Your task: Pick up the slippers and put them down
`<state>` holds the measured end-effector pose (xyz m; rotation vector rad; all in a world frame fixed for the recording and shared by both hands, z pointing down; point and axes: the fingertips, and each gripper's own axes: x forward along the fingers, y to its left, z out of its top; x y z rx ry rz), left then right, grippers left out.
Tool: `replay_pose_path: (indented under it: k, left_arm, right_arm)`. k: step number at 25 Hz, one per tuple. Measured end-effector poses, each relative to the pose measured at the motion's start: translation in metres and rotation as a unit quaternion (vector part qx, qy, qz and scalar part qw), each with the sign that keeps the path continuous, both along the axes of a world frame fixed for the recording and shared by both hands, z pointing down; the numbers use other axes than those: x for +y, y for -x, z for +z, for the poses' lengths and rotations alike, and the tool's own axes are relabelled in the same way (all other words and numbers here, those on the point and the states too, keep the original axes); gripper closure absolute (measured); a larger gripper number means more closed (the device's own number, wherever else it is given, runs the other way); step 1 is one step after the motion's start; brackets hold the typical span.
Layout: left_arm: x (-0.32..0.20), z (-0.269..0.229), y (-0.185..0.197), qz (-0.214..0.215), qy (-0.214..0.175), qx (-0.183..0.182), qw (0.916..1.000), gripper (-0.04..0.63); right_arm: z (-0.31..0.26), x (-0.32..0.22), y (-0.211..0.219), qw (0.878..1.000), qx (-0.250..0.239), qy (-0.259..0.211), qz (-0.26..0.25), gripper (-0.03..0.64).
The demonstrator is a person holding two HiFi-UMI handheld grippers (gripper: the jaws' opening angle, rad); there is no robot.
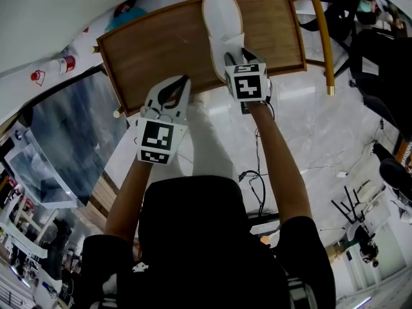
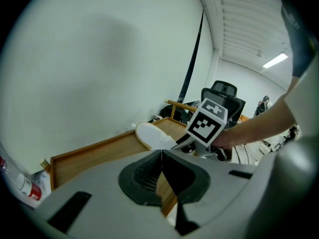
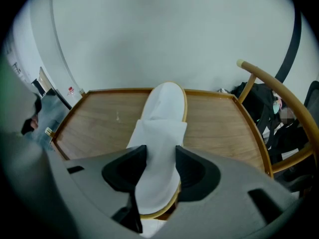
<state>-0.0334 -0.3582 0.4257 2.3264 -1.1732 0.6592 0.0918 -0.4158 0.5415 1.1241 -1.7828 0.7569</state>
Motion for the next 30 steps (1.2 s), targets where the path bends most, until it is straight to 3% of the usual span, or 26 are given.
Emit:
replay_pose_path:
  k: [18, 21, 30]
  left_arm:
    - [0.0041, 0.0011, -0.0010, 0.006, 0.000, 0.000, 1.0000, 0.591]
    - [0.0042, 0.0016, -0.0007, 0.007, 0.000, 0.000, 1.0000, 0.591]
    - [0.0042, 0.0032, -0.0011, 0.010, 0.002, 0.000, 0.9999, 0.591]
  right_arm:
    - [-0.0032, 0.0030, -0.0034, 1.000, -0.001, -0.007, 0.016, 0.514]
    - [-0.0030, 0.0043, -0.0030, 1.000, 0.004, -0.009, 0.013, 0.586]
    - [-0.0026, 0.0056, -0.0029, 1.000, 0.005, -0.008, 0.011, 0.606]
